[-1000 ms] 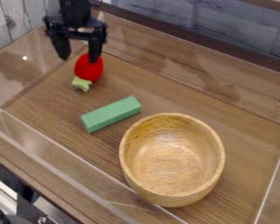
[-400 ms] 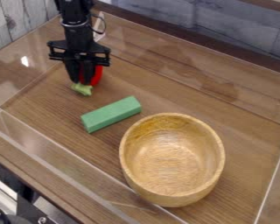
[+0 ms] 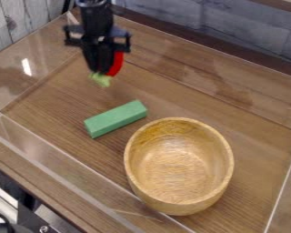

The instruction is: Move the red fruit to the right

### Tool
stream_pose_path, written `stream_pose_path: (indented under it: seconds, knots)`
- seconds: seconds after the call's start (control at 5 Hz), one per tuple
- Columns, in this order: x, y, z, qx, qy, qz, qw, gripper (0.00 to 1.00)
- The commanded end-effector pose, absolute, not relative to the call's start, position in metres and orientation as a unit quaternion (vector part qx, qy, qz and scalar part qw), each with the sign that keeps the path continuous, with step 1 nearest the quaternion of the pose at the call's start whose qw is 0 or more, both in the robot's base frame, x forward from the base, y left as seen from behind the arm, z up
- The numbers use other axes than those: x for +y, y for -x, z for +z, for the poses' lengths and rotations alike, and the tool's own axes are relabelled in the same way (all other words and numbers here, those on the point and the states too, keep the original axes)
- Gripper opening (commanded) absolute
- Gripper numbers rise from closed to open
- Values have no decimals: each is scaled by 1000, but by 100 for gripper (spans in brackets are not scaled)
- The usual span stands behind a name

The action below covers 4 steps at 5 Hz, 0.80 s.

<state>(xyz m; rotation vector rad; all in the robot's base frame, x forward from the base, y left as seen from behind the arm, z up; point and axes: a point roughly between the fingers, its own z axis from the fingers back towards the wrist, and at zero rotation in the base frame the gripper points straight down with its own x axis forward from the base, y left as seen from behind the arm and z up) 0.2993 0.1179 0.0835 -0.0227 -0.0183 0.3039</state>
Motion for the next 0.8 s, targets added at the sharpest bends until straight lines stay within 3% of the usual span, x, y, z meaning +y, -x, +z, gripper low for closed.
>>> stream_pose_path:
  seconds: [0.0, 0.6]
  knots:
    - [104, -324, 129, -61, 8, 138, 989, 0]
    - [51, -376, 132, -62, -4, 154, 986, 0]
